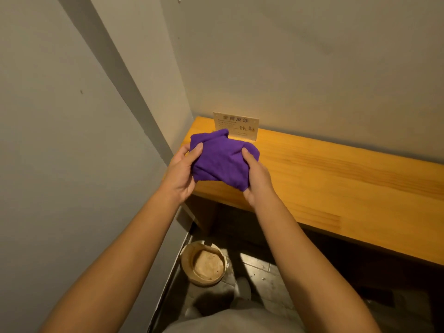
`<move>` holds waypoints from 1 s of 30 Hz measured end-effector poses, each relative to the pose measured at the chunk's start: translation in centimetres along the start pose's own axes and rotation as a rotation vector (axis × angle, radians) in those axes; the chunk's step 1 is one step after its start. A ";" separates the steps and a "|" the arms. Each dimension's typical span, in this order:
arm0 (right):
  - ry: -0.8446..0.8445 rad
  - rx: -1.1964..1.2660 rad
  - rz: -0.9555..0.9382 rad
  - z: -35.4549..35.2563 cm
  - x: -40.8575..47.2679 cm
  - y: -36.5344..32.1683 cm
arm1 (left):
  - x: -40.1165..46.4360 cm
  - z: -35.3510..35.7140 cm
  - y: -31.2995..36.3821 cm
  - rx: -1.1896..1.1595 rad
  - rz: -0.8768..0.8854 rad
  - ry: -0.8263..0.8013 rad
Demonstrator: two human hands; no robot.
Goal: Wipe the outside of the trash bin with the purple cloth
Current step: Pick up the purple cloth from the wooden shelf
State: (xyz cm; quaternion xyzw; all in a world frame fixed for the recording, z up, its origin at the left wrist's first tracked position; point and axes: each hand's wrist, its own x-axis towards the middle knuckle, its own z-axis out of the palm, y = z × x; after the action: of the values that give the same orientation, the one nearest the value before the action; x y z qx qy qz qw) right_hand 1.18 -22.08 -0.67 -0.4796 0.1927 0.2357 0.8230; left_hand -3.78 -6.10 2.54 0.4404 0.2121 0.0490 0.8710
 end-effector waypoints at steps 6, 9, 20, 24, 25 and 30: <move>0.013 -0.085 -0.126 0.2 -3.4 -0.1 | -3.7 -3.3 0.1 0.012 -0.062 0.039; -0.020 -0.079 -0.127 1.1 -5.8 0.8 | -5.7 -5.0 0.1 0.004 -0.109 -0.028; -0.269 -0.418 -0.106 2.4 -14.5 5.9 | -15.0 -9.9 3.0 0.550 -0.169 -0.393; -0.262 -0.511 -0.115 2.3 -17.7 8.1 | -18.3 -11.7 2.1 0.516 -0.133 -0.425; -0.252 -0.516 -0.105 2.1 -18.2 8.4 | -18.9 -12.0 1.7 0.490 -0.111 -0.399; -0.102 -0.570 -0.092 1.0 -20.3 10.1 | -21.4 -12.6 -0.1 0.487 -0.039 -0.363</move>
State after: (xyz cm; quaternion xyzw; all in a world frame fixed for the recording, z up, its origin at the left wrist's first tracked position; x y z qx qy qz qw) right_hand -21.07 -21.00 3.73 -0.6870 0.0551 0.2667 0.6737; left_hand -28.36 -2.53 2.85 0.6335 0.0669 -0.0997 0.7644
